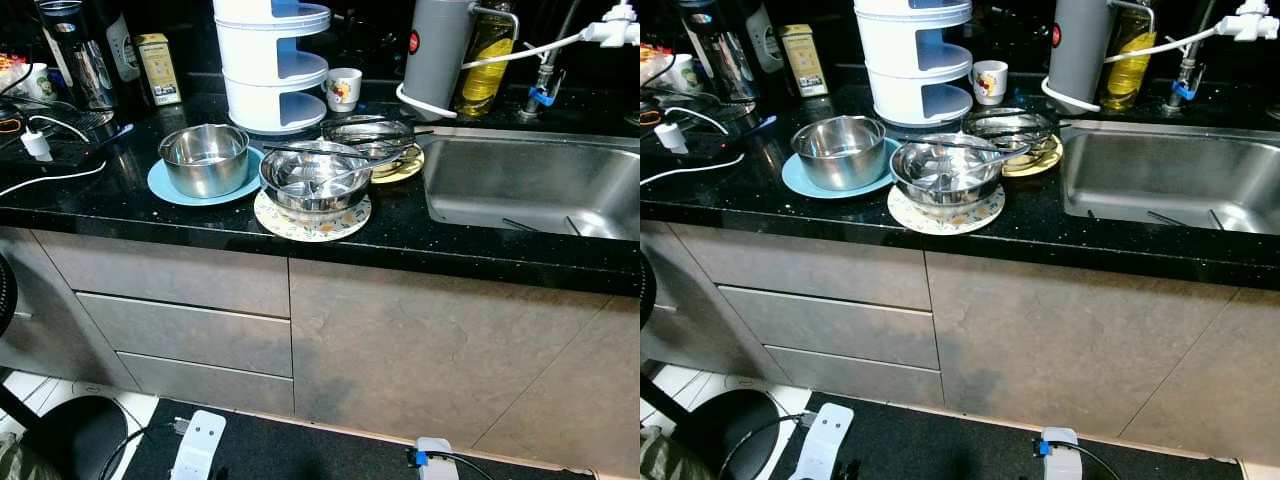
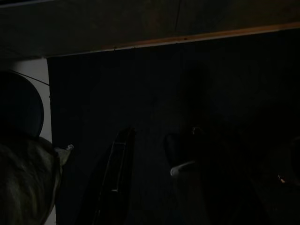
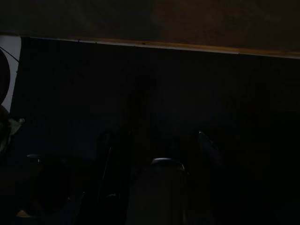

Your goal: Kitchen organization

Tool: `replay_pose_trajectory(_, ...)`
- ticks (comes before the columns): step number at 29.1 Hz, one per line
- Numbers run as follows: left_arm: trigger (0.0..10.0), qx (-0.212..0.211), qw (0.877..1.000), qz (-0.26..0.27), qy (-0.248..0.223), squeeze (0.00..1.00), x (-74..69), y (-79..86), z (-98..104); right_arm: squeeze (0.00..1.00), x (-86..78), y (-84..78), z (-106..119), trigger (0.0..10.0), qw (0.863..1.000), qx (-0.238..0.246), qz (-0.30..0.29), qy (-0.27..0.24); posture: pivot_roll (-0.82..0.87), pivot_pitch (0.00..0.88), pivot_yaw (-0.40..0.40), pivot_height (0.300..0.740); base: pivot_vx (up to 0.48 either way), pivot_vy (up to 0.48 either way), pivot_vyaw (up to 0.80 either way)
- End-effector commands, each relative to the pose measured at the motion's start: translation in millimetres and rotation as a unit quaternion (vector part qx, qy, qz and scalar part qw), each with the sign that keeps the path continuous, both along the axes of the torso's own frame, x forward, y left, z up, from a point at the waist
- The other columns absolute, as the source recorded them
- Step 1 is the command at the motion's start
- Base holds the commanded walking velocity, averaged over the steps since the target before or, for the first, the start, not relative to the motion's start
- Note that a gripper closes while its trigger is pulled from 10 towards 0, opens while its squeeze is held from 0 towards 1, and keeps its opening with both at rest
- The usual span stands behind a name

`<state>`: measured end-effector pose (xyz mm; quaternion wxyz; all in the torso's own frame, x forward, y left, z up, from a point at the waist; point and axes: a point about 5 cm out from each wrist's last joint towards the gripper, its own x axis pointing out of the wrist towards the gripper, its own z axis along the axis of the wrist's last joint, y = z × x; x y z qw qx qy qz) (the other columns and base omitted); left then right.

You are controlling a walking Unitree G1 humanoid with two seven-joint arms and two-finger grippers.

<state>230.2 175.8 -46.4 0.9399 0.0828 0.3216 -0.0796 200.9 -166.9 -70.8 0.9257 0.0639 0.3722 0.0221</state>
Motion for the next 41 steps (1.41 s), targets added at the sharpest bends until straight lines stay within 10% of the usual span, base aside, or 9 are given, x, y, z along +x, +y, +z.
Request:
replay_pose_trajectory(1, 10.0, 0.006, 1.0, -0.005, 0.021, 0.0, -6.4, 3.8, -5, 0.0, -10.3, 1.0, -6, 10.0, 1.0, -0.006, 0.009, 0.025, -0.06, 0.153, 0.0, 0.74, 0.0, 0.0, 0.0)
replay_pose_trajectory(41, 10.0, -0.012, 0.999, -0.025, 0.024, 0.0, -2.3, -3.1, -2, 0.0, -22.7, 0.6, -15, 10.0, 0.997, -0.024, 0.021, 0.073, -0.06, 0.133, 0.013, 0.74, 0.217, 0.0, 0.0)
